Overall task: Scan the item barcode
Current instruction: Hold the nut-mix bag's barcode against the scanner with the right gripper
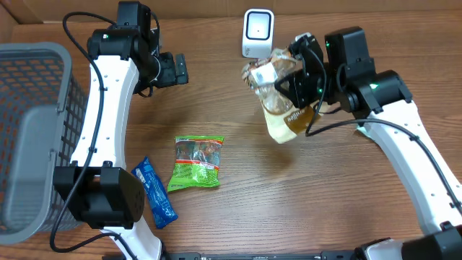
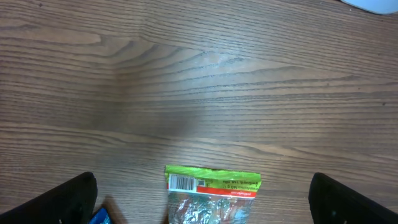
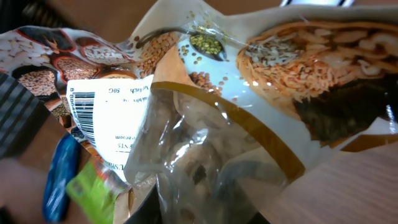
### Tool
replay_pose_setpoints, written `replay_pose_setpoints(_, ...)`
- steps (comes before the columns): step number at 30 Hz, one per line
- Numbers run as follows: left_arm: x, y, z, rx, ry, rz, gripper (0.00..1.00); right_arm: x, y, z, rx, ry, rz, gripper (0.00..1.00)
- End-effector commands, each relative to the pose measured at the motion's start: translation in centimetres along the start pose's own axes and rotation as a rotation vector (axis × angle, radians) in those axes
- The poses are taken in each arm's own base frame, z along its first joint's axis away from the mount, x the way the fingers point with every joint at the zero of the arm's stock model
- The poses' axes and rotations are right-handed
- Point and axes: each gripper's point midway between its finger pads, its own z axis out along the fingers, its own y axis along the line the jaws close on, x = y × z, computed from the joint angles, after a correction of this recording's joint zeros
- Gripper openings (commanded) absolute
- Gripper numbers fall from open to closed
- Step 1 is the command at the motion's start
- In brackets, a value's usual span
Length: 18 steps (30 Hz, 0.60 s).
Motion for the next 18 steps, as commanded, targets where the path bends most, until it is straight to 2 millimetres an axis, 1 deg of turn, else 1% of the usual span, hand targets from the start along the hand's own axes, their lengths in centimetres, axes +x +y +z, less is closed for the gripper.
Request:
replay_pose_setpoints(1, -0.2, -0.3, -0.2, 0.009, -0.007, 0.025, 1.0, -1.2, -2.5, 1.2, 0.16, -0.043, 0.05, 0.04)
replay_pose_setpoints(4, -0.2, -0.3, -0.2, 0.009, -0.007, 0.025, 1.0, -3.3, -5.6, 2.2, 0.38, -0.131, 0.016, 0.04)
replay_pose_setpoints(5, -0.2, -0.3, -0.2, 0.009, -0.007, 0.025, 1.0, -4.2, -6.9, 2.3, 0.482, -0.173, 0.006, 0.04)
replay_pose_setpoints(7, -0.2, -0.3, -0.2, 0.009, -0.007, 0.025, 1.0, -6.1, -9.1, 1.9, 0.678, -0.262, -0.018, 0.04)
replay_pose_setpoints(8, -0.2, -0.3, -0.2, 0.009, -0.007, 0.025, 1.0, -6.9, -9.9, 1.7, 0.761, -0.298, -0.04, 0.04)
replay_pose_setpoints(10, -0.2, -0.3, -0.2, 0.009, -0.007, 0.025, 1.0, -8.4, -11.0, 1.4, 0.898, -0.358, -0.098, 0.04)
replay_pose_setpoints(13, -0.2, -0.3, -0.2, 0.009, -0.007, 0.025, 1.0, -10.3, -11.9, 2.0, 1.04, -0.391, -0.243, 0.04)
replay_pose_setpoints(16, -0.2, -0.3, -0.2, 0.009, -0.007, 0.025, 1.0, -11.1, -12.8, 3.7, 1.113, -0.371, -0.389, 0.04)
replay_pose_setpoints(18, -0.2, -0.3, -0.2, 0.009, -0.007, 0.025, 1.0, -11.4, -13.5, 5.3, 1.151, -0.354, -0.486, 0.04)
